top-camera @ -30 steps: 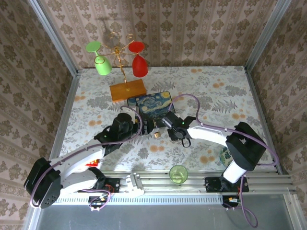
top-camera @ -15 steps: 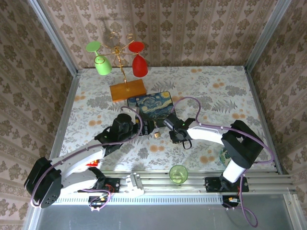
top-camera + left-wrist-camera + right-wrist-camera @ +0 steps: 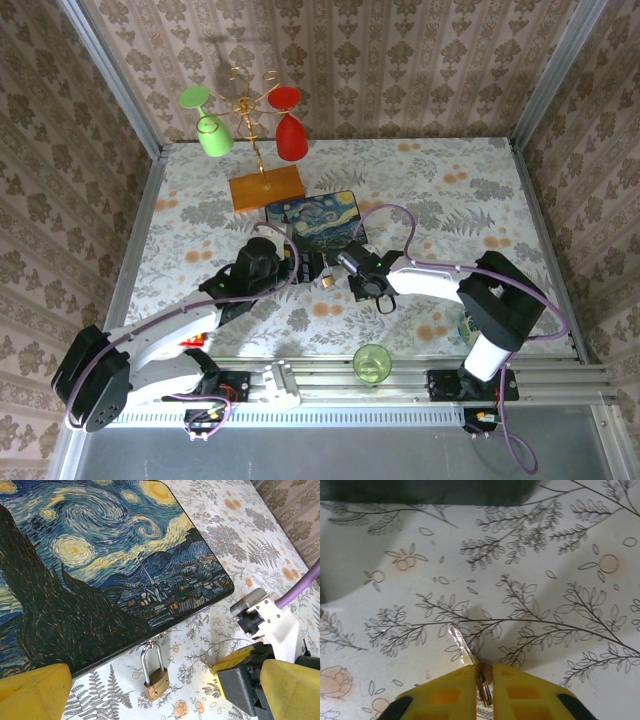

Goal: Unlock the padlock with the key

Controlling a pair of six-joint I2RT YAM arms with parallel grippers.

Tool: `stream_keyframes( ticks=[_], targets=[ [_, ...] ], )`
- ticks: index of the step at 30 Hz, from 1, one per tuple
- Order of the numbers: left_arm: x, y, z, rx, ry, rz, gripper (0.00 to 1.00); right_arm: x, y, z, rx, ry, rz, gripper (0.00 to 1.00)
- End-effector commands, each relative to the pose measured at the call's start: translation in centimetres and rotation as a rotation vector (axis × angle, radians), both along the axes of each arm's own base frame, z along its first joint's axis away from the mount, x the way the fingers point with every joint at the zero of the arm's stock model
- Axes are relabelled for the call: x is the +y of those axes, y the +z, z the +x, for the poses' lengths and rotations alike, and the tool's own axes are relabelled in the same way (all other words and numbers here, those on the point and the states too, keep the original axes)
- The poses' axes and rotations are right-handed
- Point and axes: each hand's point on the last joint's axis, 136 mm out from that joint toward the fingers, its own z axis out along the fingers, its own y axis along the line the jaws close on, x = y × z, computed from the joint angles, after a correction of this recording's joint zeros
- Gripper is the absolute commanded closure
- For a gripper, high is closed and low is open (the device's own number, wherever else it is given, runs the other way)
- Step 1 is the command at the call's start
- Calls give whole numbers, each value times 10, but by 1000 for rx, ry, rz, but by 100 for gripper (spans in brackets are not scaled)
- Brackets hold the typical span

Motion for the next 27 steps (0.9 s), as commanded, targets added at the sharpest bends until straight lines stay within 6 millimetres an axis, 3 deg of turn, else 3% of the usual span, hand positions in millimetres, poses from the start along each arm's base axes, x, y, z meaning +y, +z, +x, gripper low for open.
stream_keyframes(
  ticks=[1,8,15,16,21,27],
  targets=[
    [-4,7,1,-13,-3,-20,2,-12,-17,-18,60,2,-46,90],
    [-8,18,2,-42,-25,-23,2,-8,12,-13,13,39,48,100],
    [-19,41,0,-92,-63,-127,2,-10,51,-14,-29,58,198,100],
    [-22,49,-1,-108,-76,-159,3,-8,66,-14,-59,61,240,100],
    [-32,81,-8,-139,-103,-297,3,-3,104,-11,-132,63,356,100],
    [-26,111,-7,-10,30,-536,3,1,166,-4,-295,45,506,100]
  ],
)
